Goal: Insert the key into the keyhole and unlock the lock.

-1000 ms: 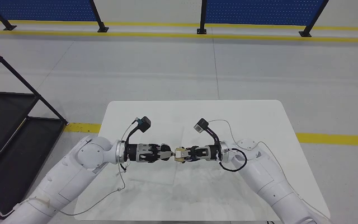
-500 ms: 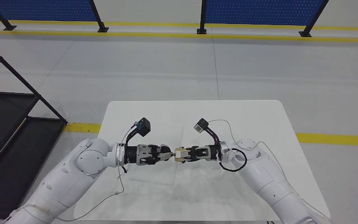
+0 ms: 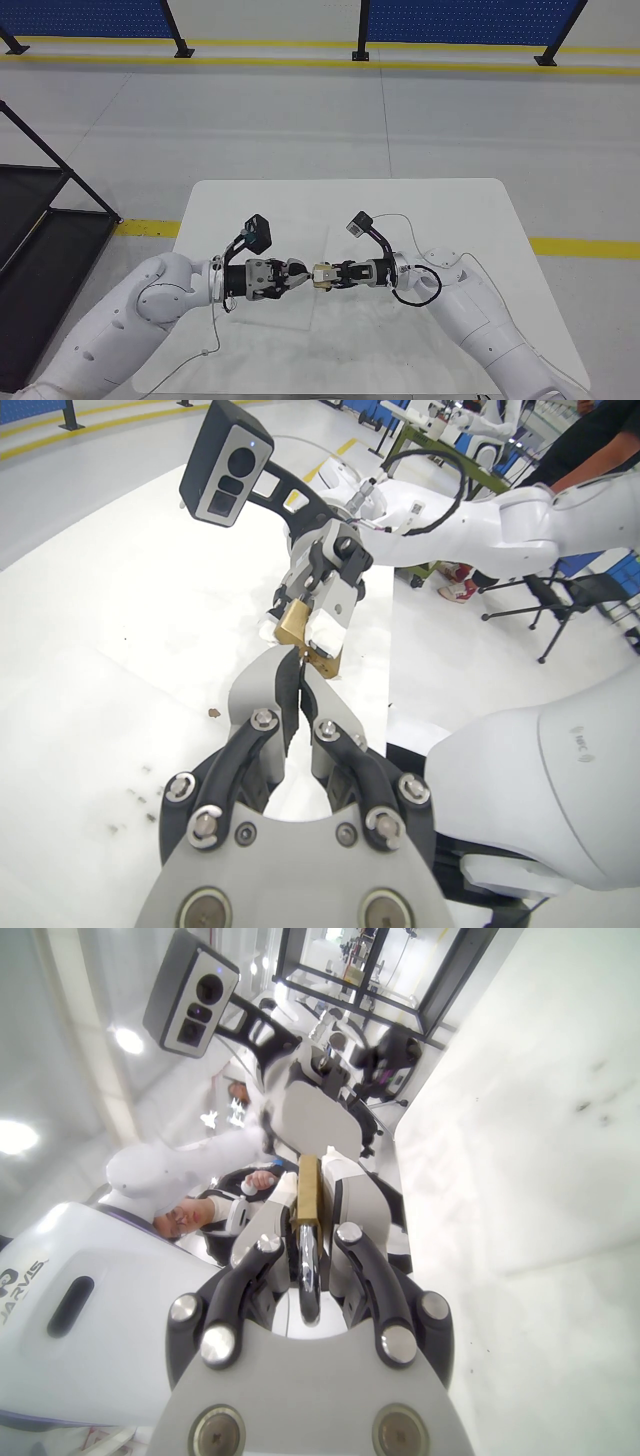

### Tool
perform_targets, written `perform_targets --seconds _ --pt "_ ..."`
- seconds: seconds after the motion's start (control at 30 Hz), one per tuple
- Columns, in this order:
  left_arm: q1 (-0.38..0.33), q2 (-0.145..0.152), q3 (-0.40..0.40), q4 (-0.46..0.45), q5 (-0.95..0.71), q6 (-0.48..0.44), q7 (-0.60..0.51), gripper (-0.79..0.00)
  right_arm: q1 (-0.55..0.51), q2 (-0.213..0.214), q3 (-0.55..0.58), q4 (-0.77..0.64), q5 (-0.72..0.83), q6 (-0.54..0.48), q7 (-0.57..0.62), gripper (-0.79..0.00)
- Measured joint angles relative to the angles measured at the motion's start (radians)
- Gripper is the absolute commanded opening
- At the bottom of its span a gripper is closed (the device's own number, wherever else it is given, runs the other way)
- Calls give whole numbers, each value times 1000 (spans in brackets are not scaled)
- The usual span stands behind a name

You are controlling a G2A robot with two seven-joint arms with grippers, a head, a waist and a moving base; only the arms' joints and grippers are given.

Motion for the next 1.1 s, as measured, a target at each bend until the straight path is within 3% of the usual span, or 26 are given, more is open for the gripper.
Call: perform_targets --seconds 0.6,1.1 --pt "111 -12 -52 -84 332 58 216 -785 0 0 0 0 0 0 0 -785" --pt "153 -20 -69 -110 492 48 296 -785 0 0 0 0 0 0 0 -785"
